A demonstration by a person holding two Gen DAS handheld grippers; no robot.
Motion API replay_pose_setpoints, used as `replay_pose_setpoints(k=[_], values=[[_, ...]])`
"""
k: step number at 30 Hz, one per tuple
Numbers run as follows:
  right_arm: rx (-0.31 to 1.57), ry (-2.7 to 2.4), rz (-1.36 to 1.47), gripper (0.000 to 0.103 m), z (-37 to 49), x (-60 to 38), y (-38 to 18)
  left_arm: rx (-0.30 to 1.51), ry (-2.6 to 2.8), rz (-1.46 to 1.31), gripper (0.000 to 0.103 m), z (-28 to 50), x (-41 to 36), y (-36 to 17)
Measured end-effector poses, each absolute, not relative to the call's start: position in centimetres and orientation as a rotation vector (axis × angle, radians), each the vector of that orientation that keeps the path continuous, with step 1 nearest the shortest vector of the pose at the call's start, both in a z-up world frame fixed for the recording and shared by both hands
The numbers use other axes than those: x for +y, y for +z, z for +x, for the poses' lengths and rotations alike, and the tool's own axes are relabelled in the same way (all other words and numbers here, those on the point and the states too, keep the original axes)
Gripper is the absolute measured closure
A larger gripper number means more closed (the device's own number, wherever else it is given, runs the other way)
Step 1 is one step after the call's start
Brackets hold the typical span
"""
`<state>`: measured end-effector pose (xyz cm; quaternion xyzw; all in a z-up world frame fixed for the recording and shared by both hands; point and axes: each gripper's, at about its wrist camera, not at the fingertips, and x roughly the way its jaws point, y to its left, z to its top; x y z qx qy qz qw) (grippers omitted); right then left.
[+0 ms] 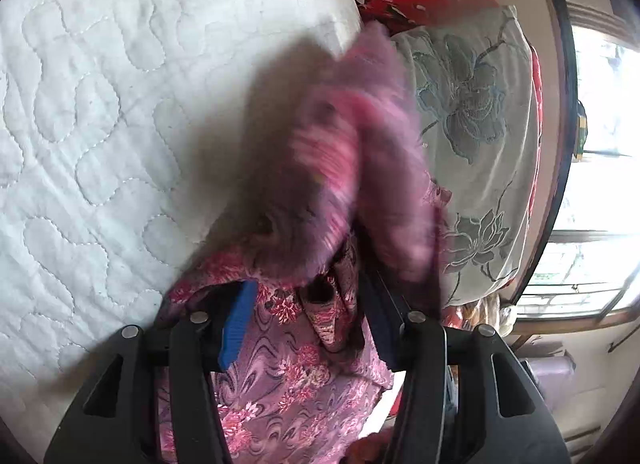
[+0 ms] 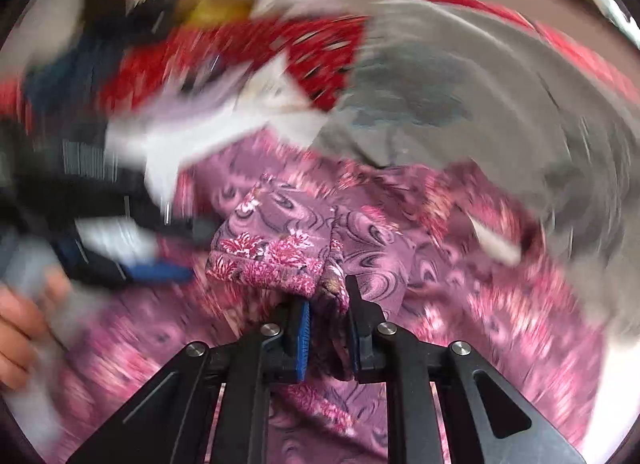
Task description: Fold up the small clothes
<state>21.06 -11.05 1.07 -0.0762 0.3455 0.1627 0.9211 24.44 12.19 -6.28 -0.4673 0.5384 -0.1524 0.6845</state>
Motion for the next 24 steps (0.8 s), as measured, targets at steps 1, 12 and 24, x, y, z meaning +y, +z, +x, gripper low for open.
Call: replay_pose_setpoints(k=[1, 12, 24], values=[[0.710, 0.329, -0.072, 0.089, 21.0, -12.4, 1.5, 1.205, -0.340, -1.033, 0.052, 24.4, 12.1, -6.2], [0.713, 0.191, 0.624, 0.089, 19.0, -28.6, -0.4, 1.207, -0.312, -0.954, 0.052, 24.3, 11.0, -5.5], [0.713, 0.041, 0.903, 0.039, 19.4, -34.6, -3.6, 1.223, -0.282, -0.942, 0.049, 25.5, 9.4, -4.7]])
